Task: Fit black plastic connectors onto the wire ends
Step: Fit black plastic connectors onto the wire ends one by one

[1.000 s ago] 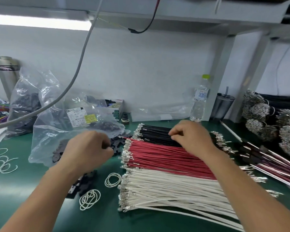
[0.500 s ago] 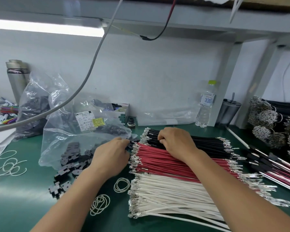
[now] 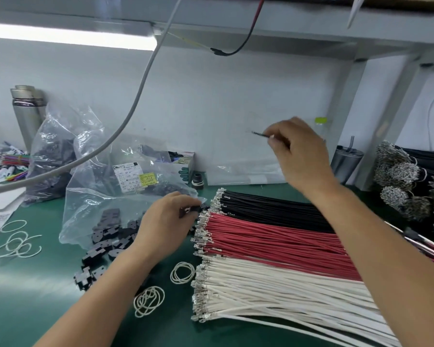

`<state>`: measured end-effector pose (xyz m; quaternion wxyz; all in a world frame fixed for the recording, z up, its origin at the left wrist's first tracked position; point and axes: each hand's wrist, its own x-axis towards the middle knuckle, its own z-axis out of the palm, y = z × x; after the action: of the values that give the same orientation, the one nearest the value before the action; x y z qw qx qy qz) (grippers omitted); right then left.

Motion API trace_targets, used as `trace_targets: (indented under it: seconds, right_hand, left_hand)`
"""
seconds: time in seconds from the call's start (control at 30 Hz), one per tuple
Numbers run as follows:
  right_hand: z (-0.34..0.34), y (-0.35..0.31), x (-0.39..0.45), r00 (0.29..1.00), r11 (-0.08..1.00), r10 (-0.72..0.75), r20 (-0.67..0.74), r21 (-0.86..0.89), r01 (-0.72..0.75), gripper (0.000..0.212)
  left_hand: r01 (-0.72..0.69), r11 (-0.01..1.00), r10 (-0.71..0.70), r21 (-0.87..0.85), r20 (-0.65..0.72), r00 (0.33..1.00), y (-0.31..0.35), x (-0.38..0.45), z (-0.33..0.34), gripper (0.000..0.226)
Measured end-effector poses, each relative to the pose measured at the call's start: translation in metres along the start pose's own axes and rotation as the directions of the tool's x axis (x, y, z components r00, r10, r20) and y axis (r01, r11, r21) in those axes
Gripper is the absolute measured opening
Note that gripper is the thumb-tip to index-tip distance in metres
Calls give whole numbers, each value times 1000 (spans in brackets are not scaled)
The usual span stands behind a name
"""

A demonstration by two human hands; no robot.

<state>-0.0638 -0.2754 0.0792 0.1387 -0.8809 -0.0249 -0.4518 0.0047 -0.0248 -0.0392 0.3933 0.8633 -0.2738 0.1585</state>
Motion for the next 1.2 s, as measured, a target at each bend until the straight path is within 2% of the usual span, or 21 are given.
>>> trace_targets:
  seconds: [0.07, 0.13, 0.23, 0.33, 0.53, 0.77, 0.9, 1.0, 1.2]
  right_hand:
    - [-14, -16, -5, 989, 989, -148, -18, -9, 148, 12]
    - [-14, -29, -35, 969, 969, -243, 50, -27, 245, 9]
    - [0, -32, -94, 969, 973, -231, 87, 5, 231, 7]
    - [10, -22, -118, 991, 987, -108, 84, 127, 97, 10]
    - [10, -20, -124, 994, 981, -26, 111, 194, 4, 10]
    - [15, -22, -125, 993, 981, -65, 100, 189, 46, 7]
    - [14, -22, -126, 991, 982, -85, 106, 175, 66, 7]
    - [12, -20, -125, 992, 982, -78, 95, 180, 60, 7]
    - [13, -24, -126, 989, 974, -80, 125, 221, 51, 9]
  left_hand:
    - [38, 969, -35, -242, 18, 999, 6, -3, 0, 28]
    - [104, 890, -89, -445, 55, 995, 12, -7, -1, 30]
    - [120, 828, -90, -548, 81, 993, 18, -14, 1, 26]
    - [106, 832, -47, -544, 120, 992, 20, -19, 3, 28]
    - [60, 868, -3, -492, 114, 993, 21, -21, 4, 31]
    - [-4, 879, 57, -478, 98, 994, 26, -24, 6, 35]
    - [-10, 883, 53, -469, 77, 996, 29, -25, 6, 29]
    - [20, 867, 27, -498, 85, 996, 30, -25, 5, 24]
    - [-28, 894, 95, -447, 128, 987, 32, -27, 1, 25]
